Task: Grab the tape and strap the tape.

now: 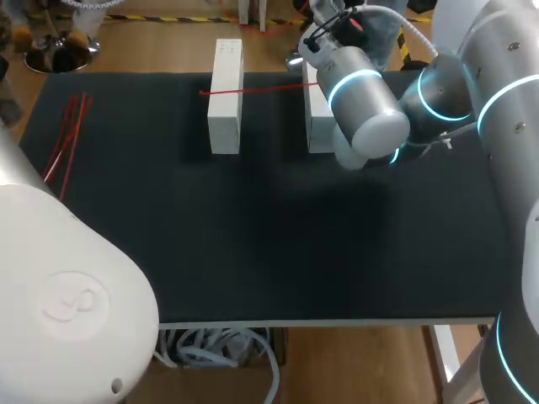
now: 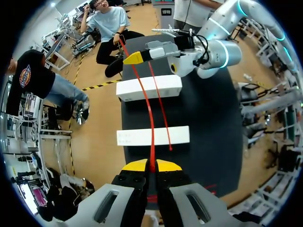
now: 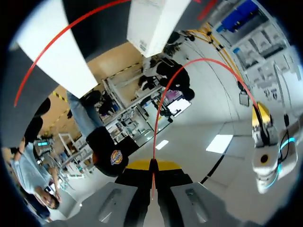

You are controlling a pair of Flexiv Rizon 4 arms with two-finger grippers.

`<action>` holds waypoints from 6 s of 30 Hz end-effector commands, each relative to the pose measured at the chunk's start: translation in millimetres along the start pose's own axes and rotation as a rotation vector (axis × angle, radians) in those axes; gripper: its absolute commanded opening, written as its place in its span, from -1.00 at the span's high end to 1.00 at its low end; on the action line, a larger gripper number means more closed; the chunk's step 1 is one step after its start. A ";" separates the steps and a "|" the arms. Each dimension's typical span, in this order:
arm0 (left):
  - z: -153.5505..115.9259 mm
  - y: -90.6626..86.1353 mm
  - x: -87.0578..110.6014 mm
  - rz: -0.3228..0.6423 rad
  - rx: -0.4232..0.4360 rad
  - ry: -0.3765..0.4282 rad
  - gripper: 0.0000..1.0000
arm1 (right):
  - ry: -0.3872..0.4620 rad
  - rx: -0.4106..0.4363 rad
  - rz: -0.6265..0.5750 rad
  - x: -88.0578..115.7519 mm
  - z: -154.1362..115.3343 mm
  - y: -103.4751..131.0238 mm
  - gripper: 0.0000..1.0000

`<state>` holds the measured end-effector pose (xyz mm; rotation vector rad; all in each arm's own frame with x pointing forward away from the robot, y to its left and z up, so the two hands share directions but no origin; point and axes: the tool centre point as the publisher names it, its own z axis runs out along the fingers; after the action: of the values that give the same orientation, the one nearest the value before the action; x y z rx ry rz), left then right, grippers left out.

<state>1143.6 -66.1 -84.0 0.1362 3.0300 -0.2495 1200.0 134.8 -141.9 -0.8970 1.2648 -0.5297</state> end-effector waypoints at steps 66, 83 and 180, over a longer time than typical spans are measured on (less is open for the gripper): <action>-0.9 -0.7 0.4 0.000 -0.004 0.001 1.00 | -0.677 -0.115 -1.421 -72.1 8.6 34.7 1.00; -0.9 -0.7 0.4 0.000 -0.004 0.001 1.00 | -0.582 -0.040 -1.472 -86.7 15.3 36.1 1.00; -0.9 -0.7 0.4 0.000 -0.004 0.001 1.00 | -0.249 -0.020 -1.717 -109.8 12.0 26.6 1.00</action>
<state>1143.6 -66.6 -83.6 0.1361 3.0295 -0.2475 1179.8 238.8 -99.0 -1.8829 -0.0236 -1.6234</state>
